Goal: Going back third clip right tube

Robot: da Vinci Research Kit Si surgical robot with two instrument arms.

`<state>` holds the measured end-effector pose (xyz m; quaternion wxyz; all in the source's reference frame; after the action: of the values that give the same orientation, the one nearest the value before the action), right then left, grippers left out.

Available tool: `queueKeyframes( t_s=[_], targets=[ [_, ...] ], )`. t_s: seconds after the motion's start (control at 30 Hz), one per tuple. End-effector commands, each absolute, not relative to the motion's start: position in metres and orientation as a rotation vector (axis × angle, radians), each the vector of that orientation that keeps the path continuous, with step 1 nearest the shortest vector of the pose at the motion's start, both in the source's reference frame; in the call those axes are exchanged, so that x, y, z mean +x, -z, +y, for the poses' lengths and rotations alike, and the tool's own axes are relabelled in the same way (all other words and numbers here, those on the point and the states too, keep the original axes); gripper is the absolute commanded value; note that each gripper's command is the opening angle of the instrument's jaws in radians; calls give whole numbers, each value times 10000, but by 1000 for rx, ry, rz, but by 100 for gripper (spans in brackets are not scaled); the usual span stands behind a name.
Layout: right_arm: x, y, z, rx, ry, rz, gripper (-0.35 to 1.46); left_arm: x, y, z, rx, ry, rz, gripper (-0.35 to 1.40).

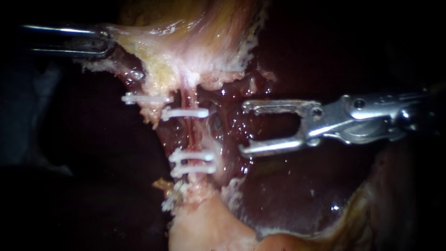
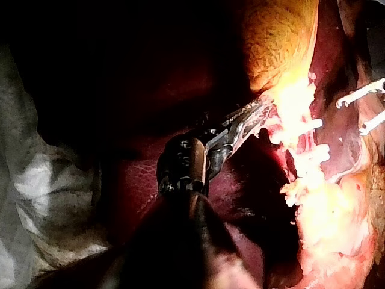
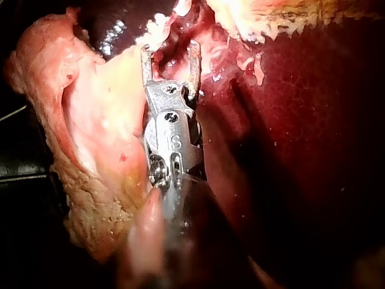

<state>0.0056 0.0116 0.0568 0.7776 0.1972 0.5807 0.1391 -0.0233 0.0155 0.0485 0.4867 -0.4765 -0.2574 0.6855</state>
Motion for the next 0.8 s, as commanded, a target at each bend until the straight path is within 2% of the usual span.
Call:
queueKeyframes(
  t_s=[0.03, 0.43, 0.8],
  targets=[
    [53, -567, 116, 427, -292, 1258, 50, -233, -486, 155, -1159, -1667, -626, -35],
    [35, -562, 110, 427, -264, 1266, 50, -237, -488, 156, -1159, -1667, -624, -35],
    [35, -561, 109, 430, -262, 1267, 50, -265, -514, 156, -1159, -1672, -612, -35]
  ],
)
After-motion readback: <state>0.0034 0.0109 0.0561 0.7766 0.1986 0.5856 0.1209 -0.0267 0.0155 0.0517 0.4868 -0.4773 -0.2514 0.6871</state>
